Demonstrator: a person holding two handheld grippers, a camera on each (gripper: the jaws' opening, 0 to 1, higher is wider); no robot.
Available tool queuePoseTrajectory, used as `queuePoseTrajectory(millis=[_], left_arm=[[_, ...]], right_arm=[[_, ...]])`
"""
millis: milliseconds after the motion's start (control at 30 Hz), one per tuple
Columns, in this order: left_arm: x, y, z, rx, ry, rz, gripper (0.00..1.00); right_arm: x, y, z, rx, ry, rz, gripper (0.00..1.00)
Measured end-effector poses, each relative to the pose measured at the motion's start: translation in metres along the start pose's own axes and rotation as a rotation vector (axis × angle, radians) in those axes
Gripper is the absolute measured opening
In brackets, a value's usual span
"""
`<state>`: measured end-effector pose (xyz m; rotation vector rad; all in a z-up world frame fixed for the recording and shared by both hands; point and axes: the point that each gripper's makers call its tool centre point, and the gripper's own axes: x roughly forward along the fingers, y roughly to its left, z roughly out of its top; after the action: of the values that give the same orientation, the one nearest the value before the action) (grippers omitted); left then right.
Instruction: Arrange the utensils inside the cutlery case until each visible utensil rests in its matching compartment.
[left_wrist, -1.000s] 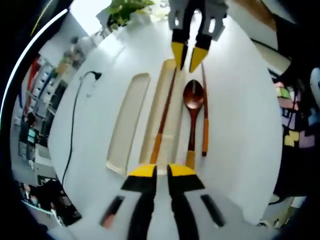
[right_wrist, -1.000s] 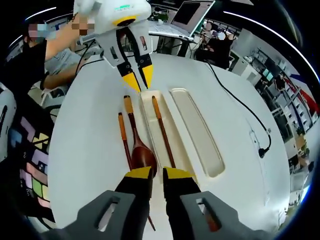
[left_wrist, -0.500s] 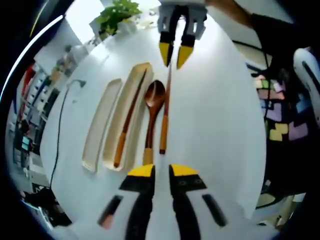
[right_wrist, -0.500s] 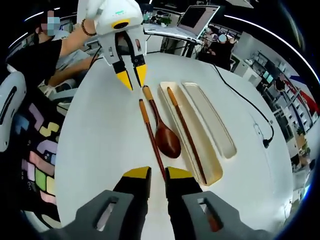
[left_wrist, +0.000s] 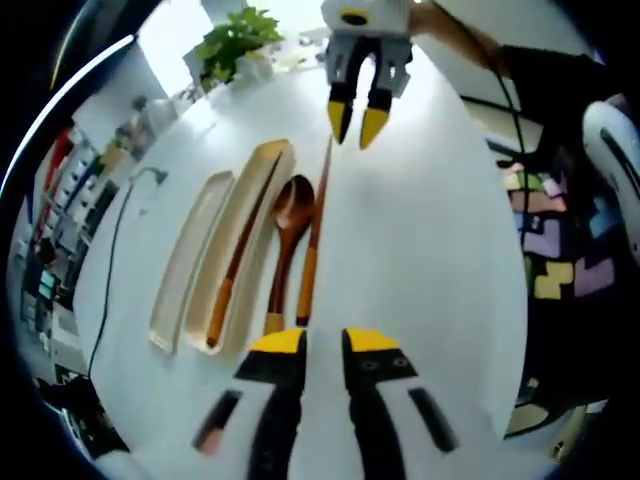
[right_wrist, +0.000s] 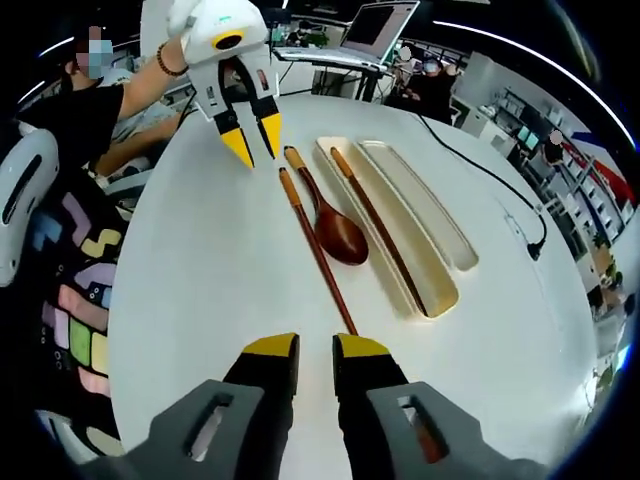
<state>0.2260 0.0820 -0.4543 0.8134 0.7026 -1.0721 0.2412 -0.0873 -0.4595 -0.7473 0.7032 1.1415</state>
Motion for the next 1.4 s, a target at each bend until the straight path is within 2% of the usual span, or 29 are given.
queuePoseTrajectory(millis=[167, 367, 467, 633, 833, 967, 1200, 1333, 1400], left_arm=[[0.004, 0.002, 0.004, 0.012, -0.007, 0.007, 0.19], [0.01, 0.001, 0.014, 0.001, -0.021, -0.014, 0.21], [0.012, 0.003, 0.024, 0.071, -0.041, -0.004, 0.25], [0.018, -0.001, 0.033, 0.057, -0.04, -0.036, 0.24], [0.025, 0.0, 0.037, 0.049, -0.022, -0.06, 0.24], [0.027, 0.003, 0.042, 0.008, -0.021, -0.075, 0.23], [0.034, 0.007, 0.035, 0.006, 0.033, -0.083, 0.21], [0.033, 0.004, 0.033, -0.016, 0.035, -0.109, 0.21], [0.032, 0.003, 0.028, 0.002, 0.059, -0.121, 0.17]], right_arm=[[-0.001, -0.005, -0.003, 0.001, 0.009, -0.013, 0.17], [-0.002, -0.012, -0.001, 0.004, 0.006, -0.014, 0.21], [-0.001, -0.012, 0.002, -0.021, -0.005, -0.006, 0.24], [0.0, -0.011, 0.005, -0.026, -0.017, 0.0, 0.28], [-0.005, -0.014, -0.001, -0.015, 0.006, -0.004, 0.29], [-0.007, -0.016, -0.006, -0.019, 0.015, -0.007, 0.29], [-0.004, -0.018, -0.011, -0.018, 0.023, 0.0, 0.29], [-0.003, -0.019, -0.009, -0.013, 0.018, 0.002, 0.29], [-0.001, -0.019, -0.009, -0.014, 0.027, 0.011, 0.29]])
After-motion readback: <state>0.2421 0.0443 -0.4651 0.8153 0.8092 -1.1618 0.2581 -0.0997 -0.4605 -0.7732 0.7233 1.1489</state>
